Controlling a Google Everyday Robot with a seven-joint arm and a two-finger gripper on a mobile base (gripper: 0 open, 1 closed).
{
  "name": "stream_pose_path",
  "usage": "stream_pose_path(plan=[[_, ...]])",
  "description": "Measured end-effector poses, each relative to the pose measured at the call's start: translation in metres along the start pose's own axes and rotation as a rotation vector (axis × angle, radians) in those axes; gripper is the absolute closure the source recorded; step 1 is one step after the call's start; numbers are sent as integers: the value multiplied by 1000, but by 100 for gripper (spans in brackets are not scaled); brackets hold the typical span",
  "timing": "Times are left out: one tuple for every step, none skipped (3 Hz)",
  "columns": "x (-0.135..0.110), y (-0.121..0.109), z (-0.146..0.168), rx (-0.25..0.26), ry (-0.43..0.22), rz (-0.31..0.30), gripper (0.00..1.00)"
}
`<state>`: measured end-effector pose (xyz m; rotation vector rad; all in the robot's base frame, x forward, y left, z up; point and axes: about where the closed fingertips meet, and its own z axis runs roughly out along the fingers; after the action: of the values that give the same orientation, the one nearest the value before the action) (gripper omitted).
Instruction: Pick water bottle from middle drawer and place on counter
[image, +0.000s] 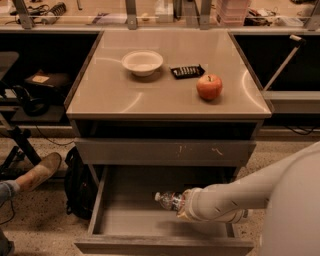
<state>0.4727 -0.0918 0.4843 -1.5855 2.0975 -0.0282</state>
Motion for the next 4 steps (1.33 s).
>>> stream_pose_path(plan=[[-19,-17,-42,9,13,-37,100],[-73,-67,-79,83,-66,-92,100],[-62,-84,-88,116,-56,-56,100],[-62,-84,-88,115,-56,-56,100]])
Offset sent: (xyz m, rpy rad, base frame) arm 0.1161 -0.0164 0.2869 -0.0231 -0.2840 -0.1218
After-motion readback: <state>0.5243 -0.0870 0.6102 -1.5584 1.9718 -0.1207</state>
